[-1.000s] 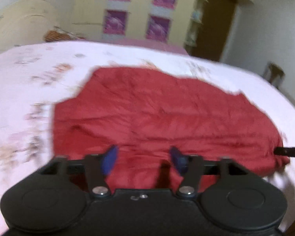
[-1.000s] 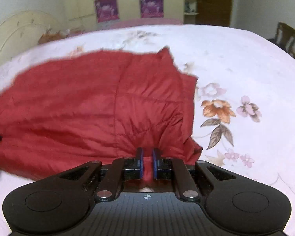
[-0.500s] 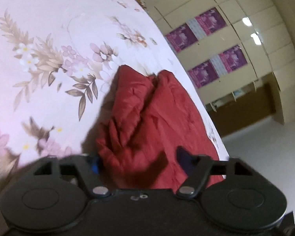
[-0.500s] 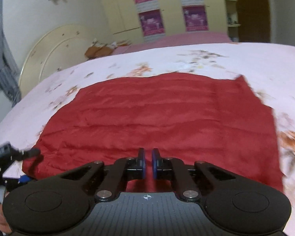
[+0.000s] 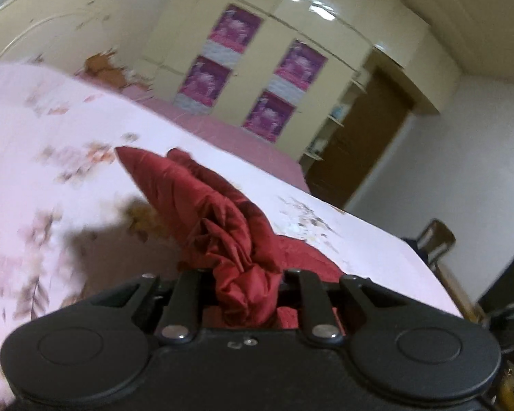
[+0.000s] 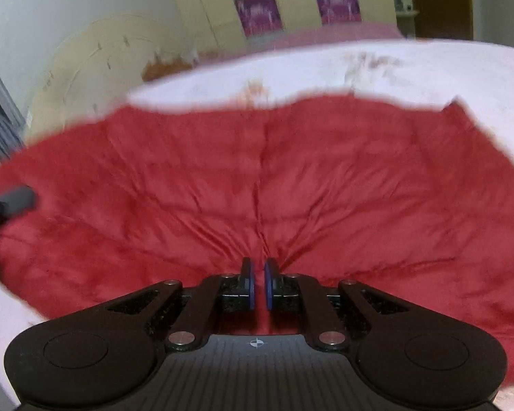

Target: Fold large clothes

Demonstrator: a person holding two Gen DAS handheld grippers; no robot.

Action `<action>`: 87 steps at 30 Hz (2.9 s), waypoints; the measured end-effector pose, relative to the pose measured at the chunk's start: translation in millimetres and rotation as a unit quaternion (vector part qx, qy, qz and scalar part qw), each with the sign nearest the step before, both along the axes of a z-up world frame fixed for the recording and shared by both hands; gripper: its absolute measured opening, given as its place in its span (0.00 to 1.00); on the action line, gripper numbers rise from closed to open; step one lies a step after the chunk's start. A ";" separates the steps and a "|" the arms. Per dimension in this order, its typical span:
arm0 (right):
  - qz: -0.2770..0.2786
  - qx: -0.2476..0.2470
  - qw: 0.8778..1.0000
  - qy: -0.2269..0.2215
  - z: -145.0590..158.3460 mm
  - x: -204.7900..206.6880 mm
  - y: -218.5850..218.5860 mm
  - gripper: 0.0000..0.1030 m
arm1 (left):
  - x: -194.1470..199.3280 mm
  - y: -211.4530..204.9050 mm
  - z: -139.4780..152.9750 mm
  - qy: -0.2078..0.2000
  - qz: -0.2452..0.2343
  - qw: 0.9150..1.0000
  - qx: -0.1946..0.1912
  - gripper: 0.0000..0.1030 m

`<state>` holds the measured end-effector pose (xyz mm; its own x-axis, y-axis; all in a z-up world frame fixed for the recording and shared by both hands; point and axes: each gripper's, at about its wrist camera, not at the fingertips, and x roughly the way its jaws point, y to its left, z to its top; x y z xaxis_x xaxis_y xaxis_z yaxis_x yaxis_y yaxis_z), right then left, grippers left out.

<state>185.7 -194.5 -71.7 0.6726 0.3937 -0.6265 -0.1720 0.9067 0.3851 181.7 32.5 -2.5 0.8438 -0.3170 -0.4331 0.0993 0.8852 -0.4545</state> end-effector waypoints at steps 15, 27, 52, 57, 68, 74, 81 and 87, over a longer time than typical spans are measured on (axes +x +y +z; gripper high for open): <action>-0.060 0.042 0.997 -0.012 -5.1 -31.9 -76.2 0.08 | 3.6 -122.1 24.7 -0.049 -0.128 0.985 0.100 0.17; -0.163 0.082 0.983 0.015 -27.0 -41.0 -228.2 0.08 | 62.4 -280.3 -42.7 0.081 -0.263 0.949 0.154 0.25; -0.079 0.033 0.996 -0.008 5.1 58.1 -223.6 0.12 | 166.7 -155.0 -89.7 0.093 -0.158 0.980 0.075 0.27; -0.099 0.038 0.994 0.019 -29.3 60.7 -222.6 0.12 | 169.6 -168.3 -100.8 0.098 -0.183 0.974 0.087 0.27; -0.131 0.042 0.990 0.024 -15.1 44.5 -224.2 0.13 | 138.7 -166.4 -78.6 0.075 -0.204 0.969 0.121 0.25; -0.030 0.022 0.999 -0.032 38.5 -23.3 -205.2 0.12 | 70.4 -146.8 -66.5 0.068 -0.222 0.966 0.117 0.25; 0.030 -0.018 0.999 0.019 -5.1 -56.9 -172.4 0.12 | 35.9 -148.9 -92.9 0.073 -0.223 0.963 0.134 0.26; 0.030 -0.014 0.998 0.056 -34.7 -38.1 -171.3 0.12 | 44.3 -147.4 -91.4 0.087 -0.215 0.963 0.140 0.22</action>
